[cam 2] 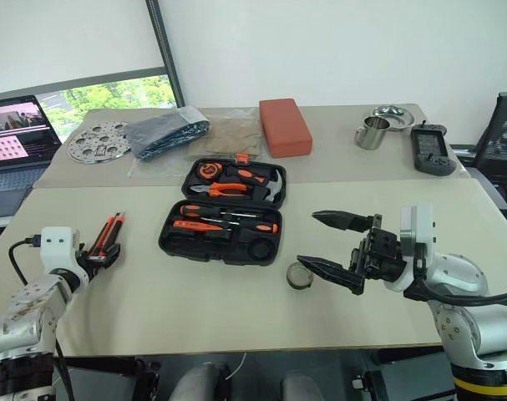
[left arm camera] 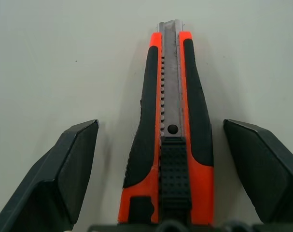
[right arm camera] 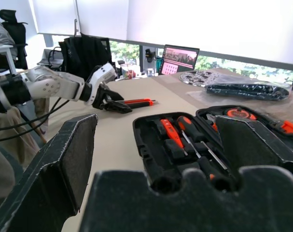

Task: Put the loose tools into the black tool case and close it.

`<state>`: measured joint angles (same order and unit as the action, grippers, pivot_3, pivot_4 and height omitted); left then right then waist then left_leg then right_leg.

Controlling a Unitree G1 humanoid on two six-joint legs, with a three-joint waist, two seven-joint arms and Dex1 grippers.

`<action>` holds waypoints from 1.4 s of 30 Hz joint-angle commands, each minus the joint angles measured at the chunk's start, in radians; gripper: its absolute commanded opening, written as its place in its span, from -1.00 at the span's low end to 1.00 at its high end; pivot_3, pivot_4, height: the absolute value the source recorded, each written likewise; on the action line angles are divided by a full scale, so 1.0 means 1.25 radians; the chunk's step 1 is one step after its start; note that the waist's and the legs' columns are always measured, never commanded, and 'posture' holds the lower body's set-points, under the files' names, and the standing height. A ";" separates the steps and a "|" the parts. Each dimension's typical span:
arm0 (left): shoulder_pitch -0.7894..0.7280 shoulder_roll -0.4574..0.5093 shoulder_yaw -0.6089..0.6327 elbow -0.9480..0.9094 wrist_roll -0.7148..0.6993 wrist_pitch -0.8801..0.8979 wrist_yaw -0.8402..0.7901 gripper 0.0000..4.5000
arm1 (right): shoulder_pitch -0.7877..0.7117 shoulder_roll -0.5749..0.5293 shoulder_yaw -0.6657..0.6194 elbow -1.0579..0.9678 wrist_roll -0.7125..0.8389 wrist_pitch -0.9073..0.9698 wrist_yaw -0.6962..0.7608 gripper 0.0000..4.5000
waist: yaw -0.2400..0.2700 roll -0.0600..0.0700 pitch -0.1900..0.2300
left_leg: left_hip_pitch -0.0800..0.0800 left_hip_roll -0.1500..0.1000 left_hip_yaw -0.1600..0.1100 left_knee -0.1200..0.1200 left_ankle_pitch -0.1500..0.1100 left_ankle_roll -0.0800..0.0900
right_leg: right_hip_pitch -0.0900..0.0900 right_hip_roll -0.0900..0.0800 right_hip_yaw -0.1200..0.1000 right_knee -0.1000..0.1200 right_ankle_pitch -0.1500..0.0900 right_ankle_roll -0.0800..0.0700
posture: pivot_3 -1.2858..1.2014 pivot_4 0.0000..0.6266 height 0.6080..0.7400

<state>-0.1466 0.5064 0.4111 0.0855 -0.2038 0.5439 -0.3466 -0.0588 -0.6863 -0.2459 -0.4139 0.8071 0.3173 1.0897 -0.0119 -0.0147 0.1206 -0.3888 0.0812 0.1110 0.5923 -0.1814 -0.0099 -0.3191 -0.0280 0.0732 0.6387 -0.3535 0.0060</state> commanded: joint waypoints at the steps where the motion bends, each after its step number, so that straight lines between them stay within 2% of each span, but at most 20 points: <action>1: -0.014 0.021 0.001 0.048 -0.002 -0.010 -0.005 0.64 | 0.010 -0.002 -0.028 -0.015 0.000 -0.024 0.008 1.00 | 0.000 0.000 0.000 | 0.000 0.000 0.000 0.000 0.000 0.000 | 0.000 0.000 0.000 0.000 0.000 0.000 | 0.03 -0.52 1.00; 3: -0.018 0.026 -0.001 0.059 -0.005 -0.015 -0.013 0.34 | 0.014 -0.001 -0.029 -0.014 -0.002 -0.028 0.009 1.00 | -0.002 0.000 0.000 | 0.000 0.000 0.000 0.000 0.000 0.000 | 0.000 0.000 0.000 0.000 0.000 0.000 | 0.03 -0.52 1.00; 4: -0.020 0.029 -0.003 0.065 -0.003 -0.019 -0.015 0.11 | 0.018 0.000 -0.029 -0.013 -0.004 -0.031 0.009 1.00 | -0.003 0.000 0.000 | 0.000 0.000 0.000 0.000 0.000 0.000 | 0.000 0.000 0.000 0.000 0.000 0.000 | 0.03 -0.52 1.00; 6: -0.027 0.041 0.003 0.086 -0.006 -0.039 -0.028 -0.17 | 0.027 0.004 -0.030 -0.014 -0.008 -0.040 0.009 1.00 | -0.003 0.001 0.000 | 0.001 0.001 0.000 0.000 0.000 0.000 | 0.000 0.001 0.000 0.000 0.000 0.000 | 0.03 -0.52 1.00; 7: -0.029 0.049 0.006 0.100 -0.011 -0.055 -0.044 -0.21 | 0.031 0.006 -0.031 -0.014 -0.011 -0.044 0.009 1.00 | -0.004 0.001 0.000 | 0.001 0.001 0.000 0.000 0.000 0.000 | 0.000 0.001 0.000 0.001 0.000 0.000 | 0.03 -0.52 1.00; 12: -0.097 0.110 0.009 0.207 -0.040 -0.200 -0.167 -0.21 | 0.040 0.008 -0.037 -0.004 -0.014 -0.058 0.016 1.00 | -0.002 0.000 0.000 | 0.000 0.001 0.001 -0.001 0.000 0.000 | -0.001 0.001 0.000 0.000 0.000 0.000 | 0.03 -0.52 1.00; 16: -0.230 0.160 -0.034 0.285 -0.095 -0.317 -0.411 -0.21 | 0.048 0.012 -0.034 0.005 -0.020 -0.069 0.021 1.00 | 0.013 -0.004 0.002 | -0.002 0.001 0.001 -0.001 0.001 -0.001 | -0.002 0.000 -0.003 0.000 0.000 0.000 | 0.03 -0.52 1.00; 22: -0.450 0.179 -0.199 0.486 -0.028 -0.490 -0.707 -0.21 | 0.051 0.023 -0.030 0.008 -0.030 -0.082 0.019 1.00 | 0.018 -0.002 0.001 | -0.002 -0.001 0.003 -0.001 0.001 -0.001 | -0.001 0.000 -0.003 -0.002 0.000 0.000 | 0.03 -0.52 1.00; 29: -0.632 0.132 -0.395 0.697 0.096 -0.726 -0.989 -0.21 | 0.106 0.030 -0.061 -0.022 -0.032 -0.100 0.000 1.00 | 0.008 -0.001 0.001 | -0.008 0.000 0.007 -0.001 0.001 -0.001 | -0.006 0.004 -0.003 -0.005 0.000 0.000 | 0.03 -0.52 1.00; 35: -0.701 0.092 -0.536 0.784 0.145 -0.840 -1.014 -0.21 | 0.152 0.042 -0.075 -0.060 -0.034 -0.114 -0.028 1.00 | 0.008 -0.001 0.001 | -0.010 0.000 0.006 0.000 0.001 -0.001 | -0.008 0.005 -0.003 -0.005 0.000 0.000 | 0.03 -0.52 1.00; 42: -0.743 0.057 -0.599 0.840 0.167 -0.882 -1.014 -0.21 | 0.179 0.041 -0.090 -0.087 -0.032 -0.115 -0.045 1.00 | 0.009 -0.001 0.001 | -0.011 0.000 0.004 0.001 0.001 -0.001 | -0.008 0.004 -0.003 -0.003 0.000 0.000 | 0.03 -0.52 1.00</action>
<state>-1.0402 0.5787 -0.3239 1.1285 -0.0003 -0.5458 -1.6109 0.1656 -0.6352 -0.3290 -0.4834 0.7633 0.1987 1.0391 -0.0010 -0.0160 0.1214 -0.4022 0.0809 0.1160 0.5934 -0.1802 -0.0110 -0.3295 -0.0221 0.0696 0.6344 -0.3533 0.0060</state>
